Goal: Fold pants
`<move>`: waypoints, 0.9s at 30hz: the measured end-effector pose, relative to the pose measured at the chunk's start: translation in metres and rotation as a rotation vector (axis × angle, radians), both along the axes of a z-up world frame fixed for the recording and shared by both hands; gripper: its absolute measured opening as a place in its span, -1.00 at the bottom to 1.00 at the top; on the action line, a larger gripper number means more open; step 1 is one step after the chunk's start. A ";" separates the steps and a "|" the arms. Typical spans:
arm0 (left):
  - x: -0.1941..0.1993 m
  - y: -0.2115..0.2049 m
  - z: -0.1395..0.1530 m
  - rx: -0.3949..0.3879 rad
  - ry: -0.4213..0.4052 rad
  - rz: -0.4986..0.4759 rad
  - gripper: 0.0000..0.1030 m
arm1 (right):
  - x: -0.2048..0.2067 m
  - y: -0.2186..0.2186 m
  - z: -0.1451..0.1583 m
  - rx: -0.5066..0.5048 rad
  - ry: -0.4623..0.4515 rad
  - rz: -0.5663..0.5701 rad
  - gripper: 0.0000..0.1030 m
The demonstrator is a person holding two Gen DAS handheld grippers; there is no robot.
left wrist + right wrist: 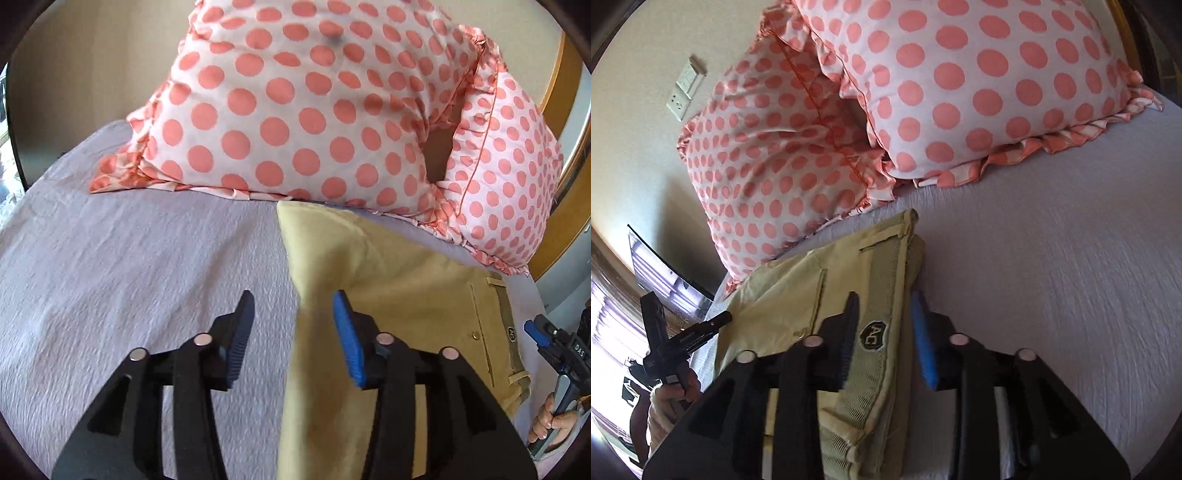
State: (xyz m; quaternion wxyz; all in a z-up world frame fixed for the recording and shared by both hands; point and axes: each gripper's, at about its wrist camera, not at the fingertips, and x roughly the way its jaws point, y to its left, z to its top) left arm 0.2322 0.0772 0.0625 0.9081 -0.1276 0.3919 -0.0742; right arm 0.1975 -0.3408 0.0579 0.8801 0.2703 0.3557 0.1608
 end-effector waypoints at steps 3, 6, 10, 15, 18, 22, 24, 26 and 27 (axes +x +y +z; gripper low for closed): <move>-0.040 -0.008 0.013 -0.092 -0.055 -0.107 0.20 | -0.016 0.017 0.004 0.087 -0.011 0.108 0.42; -0.055 -0.032 0.004 -0.157 -0.002 -0.217 0.50 | -0.015 0.036 -0.011 0.101 0.080 0.137 0.56; -0.052 -0.051 -0.024 -0.103 0.077 -0.208 0.47 | -0.022 0.040 -0.021 0.045 0.153 0.037 0.60; -0.100 -0.054 -0.021 0.082 0.012 -0.148 0.83 | -0.086 0.073 -0.008 -0.276 0.084 -0.073 0.97; -0.138 -0.059 -0.028 0.195 -0.027 -0.101 0.96 | -0.122 0.103 -0.019 -0.370 0.015 -0.044 0.97; -0.169 -0.059 -0.045 0.245 -0.014 -0.056 0.96 | -0.147 0.135 -0.033 -0.533 -0.048 -0.064 0.97; -0.179 -0.061 -0.049 0.272 -0.038 -0.035 0.96 | -0.147 0.148 -0.036 -0.609 -0.061 -0.070 0.97; -0.183 -0.063 -0.052 0.305 -0.042 -0.016 0.96 | -0.148 0.153 -0.039 -0.637 -0.063 -0.069 0.97; -0.186 -0.063 -0.052 0.307 -0.056 -0.011 0.96 | -0.149 0.153 -0.039 -0.629 -0.066 -0.073 0.97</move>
